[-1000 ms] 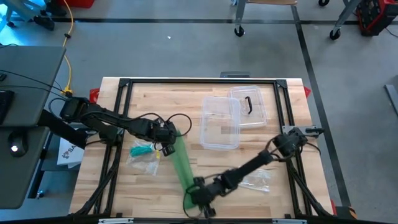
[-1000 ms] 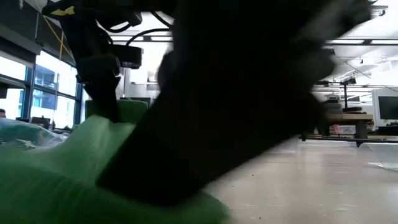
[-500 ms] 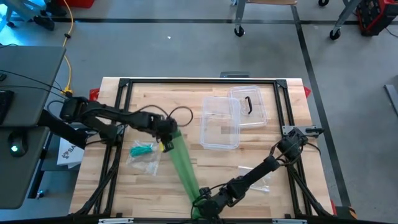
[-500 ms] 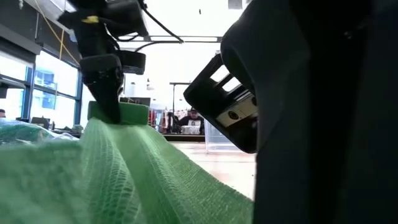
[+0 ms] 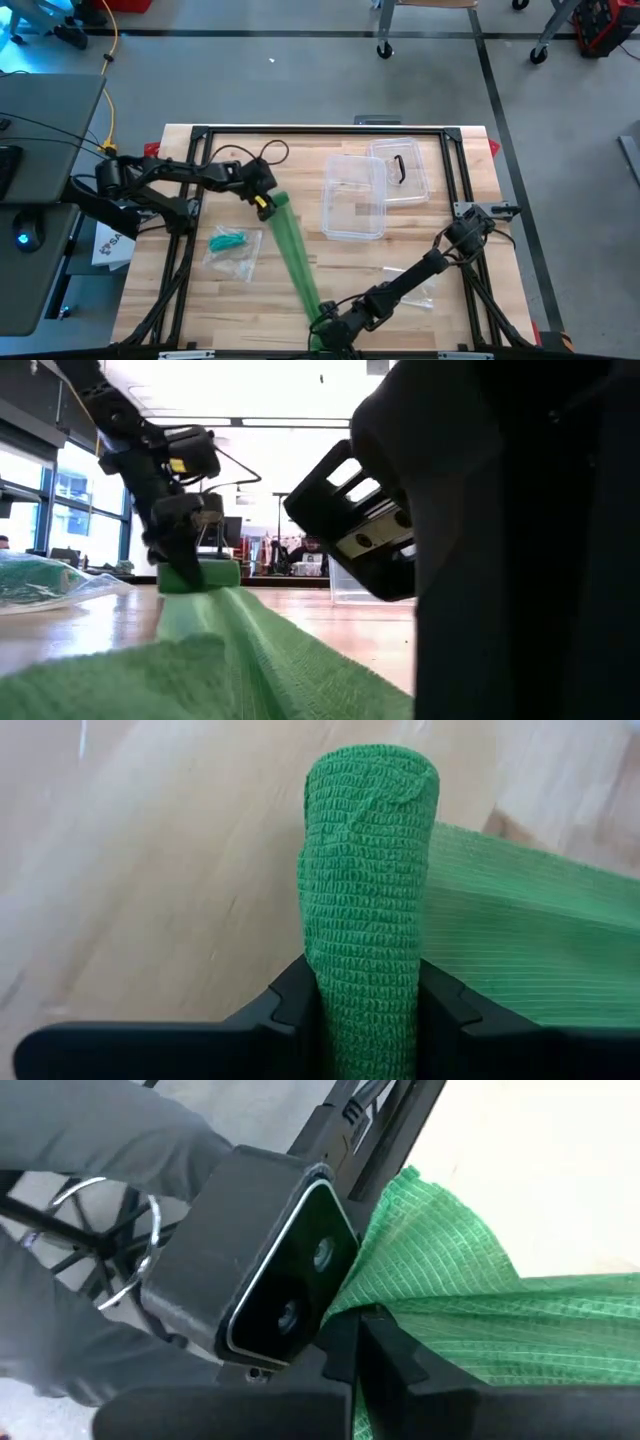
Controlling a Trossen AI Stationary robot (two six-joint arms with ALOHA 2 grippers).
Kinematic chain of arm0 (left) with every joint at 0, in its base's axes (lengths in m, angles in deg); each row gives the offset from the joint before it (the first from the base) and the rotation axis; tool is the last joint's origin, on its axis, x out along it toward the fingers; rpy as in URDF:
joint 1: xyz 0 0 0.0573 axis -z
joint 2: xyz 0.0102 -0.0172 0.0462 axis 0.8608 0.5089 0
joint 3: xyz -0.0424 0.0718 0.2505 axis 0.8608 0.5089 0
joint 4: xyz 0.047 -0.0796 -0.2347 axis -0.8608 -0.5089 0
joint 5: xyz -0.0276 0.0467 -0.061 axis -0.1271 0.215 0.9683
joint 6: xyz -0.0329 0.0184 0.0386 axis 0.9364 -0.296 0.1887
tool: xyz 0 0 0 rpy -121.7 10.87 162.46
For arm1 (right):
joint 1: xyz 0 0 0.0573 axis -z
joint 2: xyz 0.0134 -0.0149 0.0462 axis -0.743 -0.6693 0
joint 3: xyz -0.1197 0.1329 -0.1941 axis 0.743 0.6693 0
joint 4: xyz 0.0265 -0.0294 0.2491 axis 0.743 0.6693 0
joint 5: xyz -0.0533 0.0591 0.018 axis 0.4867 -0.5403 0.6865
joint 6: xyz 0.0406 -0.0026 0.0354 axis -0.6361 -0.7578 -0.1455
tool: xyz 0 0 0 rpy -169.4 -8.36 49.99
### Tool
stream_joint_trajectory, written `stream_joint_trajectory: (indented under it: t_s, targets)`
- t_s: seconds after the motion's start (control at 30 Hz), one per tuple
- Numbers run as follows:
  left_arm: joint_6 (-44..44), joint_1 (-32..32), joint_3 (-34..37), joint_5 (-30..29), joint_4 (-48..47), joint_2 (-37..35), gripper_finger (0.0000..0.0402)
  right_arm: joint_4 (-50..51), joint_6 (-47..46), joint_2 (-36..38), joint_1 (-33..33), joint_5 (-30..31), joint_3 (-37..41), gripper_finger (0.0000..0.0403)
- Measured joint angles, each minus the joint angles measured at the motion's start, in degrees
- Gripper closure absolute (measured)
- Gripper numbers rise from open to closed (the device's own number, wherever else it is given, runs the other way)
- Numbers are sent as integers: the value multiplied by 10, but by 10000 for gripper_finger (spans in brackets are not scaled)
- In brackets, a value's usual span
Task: Roll bandage
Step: Roll the green bandage
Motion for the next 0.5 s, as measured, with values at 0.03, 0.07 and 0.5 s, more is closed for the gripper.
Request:
stream_joint_trajectory:
  t_s: [0.03, 0.07, 0.5]
  targets:
    - [2, -3, 9, 6, 9, 0, 311, -1, 4, 0, 5, -6, 0, 403]
    - [2, -4, 15, 9, 14, 0, 311, -3, 7, 0, 9, -12, 0, 403]
    - [52, 128, 5, -137, 13, 0, 311, -64, 37, -7, 95, 2, 5, 403]
